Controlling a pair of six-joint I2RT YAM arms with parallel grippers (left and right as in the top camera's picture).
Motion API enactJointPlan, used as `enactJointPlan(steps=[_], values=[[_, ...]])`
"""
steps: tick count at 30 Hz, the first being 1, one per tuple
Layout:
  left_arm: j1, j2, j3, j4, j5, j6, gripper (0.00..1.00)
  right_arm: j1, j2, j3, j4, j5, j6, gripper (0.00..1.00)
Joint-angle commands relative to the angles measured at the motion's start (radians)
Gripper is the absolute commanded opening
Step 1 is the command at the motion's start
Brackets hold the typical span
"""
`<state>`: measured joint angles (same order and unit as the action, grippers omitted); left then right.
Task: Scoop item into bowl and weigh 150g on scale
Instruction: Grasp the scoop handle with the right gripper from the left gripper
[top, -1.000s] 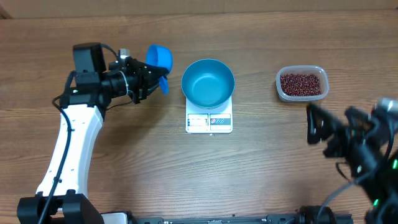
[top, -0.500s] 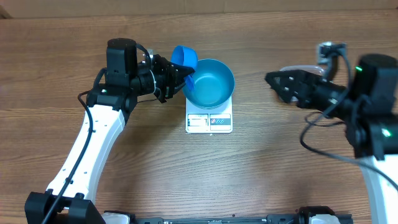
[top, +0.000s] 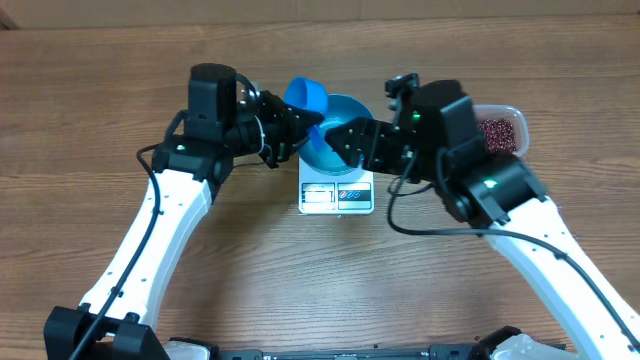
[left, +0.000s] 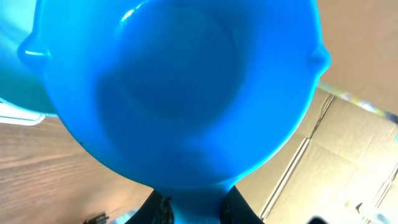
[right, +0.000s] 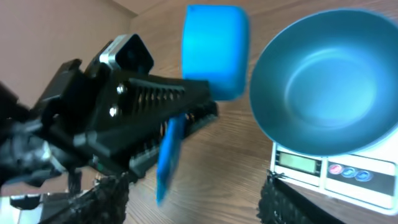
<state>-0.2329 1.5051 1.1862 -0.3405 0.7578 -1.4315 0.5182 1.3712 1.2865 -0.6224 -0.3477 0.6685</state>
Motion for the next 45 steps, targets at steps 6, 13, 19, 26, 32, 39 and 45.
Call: enactJointPlan(steps=[6, 13, 19, 26, 32, 39, 45], values=[[-0.031, -0.013, 0.019, 0.001, -0.05, -0.095, 0.04, 0.074, 0.068, 0.02, 0.076, 0.068, 0.069, 0.54], [-0.041, -0.013, 0.019, 0.001, -0.075, -0.118, 0.04, 0.078, 0.068, 0.02, 0.088, 0.146, 0.095, 0.39], [-0.056, -0.013, 0.019, 0.002, -0.104, -0.149, 0.04, 0.083, 0.068, 0.02, 0.095, 0.145, 0.095, 0.25], [-0.058, -0.013, 0.019, 0.002, -0.104, -0.189, 0.04, 0.092, 0.068, 0.02, 0.097, 0.194, 0.121, 0.24], [-0.063, -0.013, 0.019, 0.002, -0.108, -0.223, 0.04, 0.093, 0.068, 0.02, 0.098, 0.195, 0.121, 0.24], [-0.072, -0.013, 0.019, 0.002, -0.114, -0.226, 0.04, 0.093, 0.07, 0.02, 0.098, 0.194, 0.121, 0.24], [-0.077, -0.013, 0.019, 0.002, -0.126, -0.221, 0.04, 0.093, 0.088, 0.02, 0.097, 0.19, 0.139, 0.22]])
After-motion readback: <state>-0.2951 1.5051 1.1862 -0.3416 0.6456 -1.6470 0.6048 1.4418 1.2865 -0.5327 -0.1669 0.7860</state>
